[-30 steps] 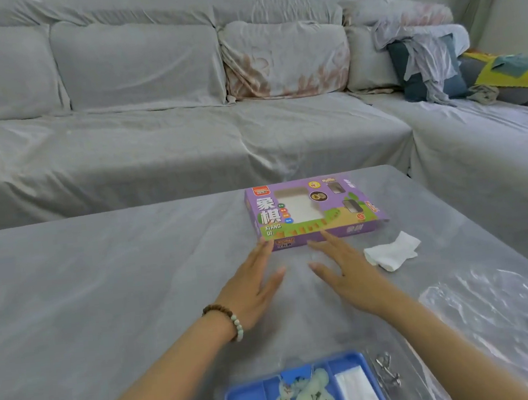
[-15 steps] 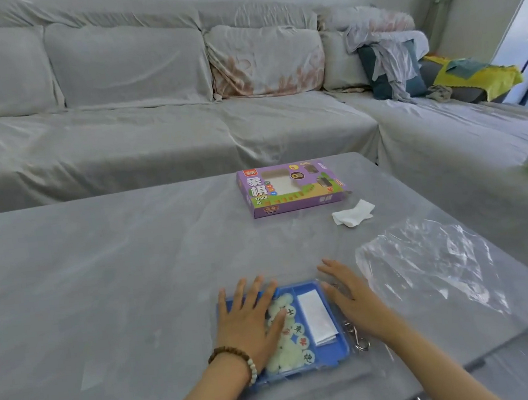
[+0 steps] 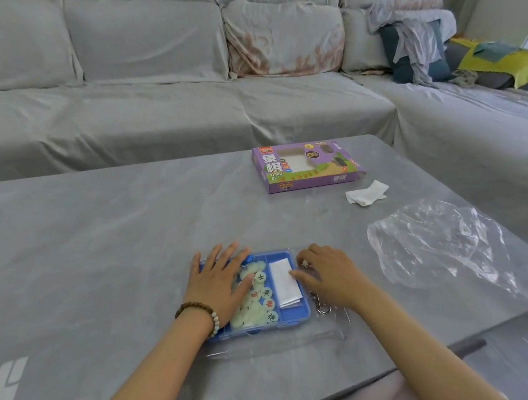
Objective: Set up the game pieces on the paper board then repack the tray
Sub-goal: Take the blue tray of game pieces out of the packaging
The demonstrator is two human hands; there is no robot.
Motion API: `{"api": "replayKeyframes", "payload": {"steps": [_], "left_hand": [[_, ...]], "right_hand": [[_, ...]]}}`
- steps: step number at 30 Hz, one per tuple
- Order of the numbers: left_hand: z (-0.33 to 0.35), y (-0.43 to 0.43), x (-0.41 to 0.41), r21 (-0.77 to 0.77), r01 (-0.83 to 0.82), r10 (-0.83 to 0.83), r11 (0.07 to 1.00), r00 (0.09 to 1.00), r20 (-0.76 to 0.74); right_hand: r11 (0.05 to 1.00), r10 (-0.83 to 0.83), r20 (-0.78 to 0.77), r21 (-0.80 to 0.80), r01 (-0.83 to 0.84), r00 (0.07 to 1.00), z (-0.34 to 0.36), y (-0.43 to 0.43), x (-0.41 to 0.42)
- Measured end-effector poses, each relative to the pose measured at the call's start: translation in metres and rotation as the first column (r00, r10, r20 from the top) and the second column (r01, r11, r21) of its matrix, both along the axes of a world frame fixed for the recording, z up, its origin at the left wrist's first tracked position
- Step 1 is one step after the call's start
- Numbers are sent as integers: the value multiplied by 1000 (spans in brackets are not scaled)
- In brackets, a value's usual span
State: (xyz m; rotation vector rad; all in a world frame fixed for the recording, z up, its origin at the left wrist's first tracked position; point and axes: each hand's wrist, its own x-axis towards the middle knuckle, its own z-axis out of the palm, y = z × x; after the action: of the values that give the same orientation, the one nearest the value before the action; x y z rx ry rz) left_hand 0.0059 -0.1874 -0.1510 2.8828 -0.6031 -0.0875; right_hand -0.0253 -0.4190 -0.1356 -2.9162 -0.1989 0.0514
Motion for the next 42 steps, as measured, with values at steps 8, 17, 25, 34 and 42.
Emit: {"api": "replayKeyframes", "payload": {"steps": [8, 17, 25, 34, 42], "left_hand": [[-2, -1, 2, -17, -10, 10, 1000, 1000, -16], [6, -48, 48, -156, 19, -23, 988, 999, -27], [-5, -68, 94, -227, -9, -5, 974, 998, -62], [-3, -68, 90, -237, -20, 5, 971, 998, -62], [13, -59, 47, -205, 55, -62, 977, 998, -26]], "right_hand": [[805, -90, -114, 577, 140, 989, 7, -18, 2], [336, -365, -287, 846, 413, 886, 13, -26, 94], [242, -457, -356, 832, 499, 815, -11, -9, 187], [519, -514, -125, 742, 424, 848, -16, -8, 193], [673, -320, 78, 720, 168, 944, 17, -19, 42]]}}
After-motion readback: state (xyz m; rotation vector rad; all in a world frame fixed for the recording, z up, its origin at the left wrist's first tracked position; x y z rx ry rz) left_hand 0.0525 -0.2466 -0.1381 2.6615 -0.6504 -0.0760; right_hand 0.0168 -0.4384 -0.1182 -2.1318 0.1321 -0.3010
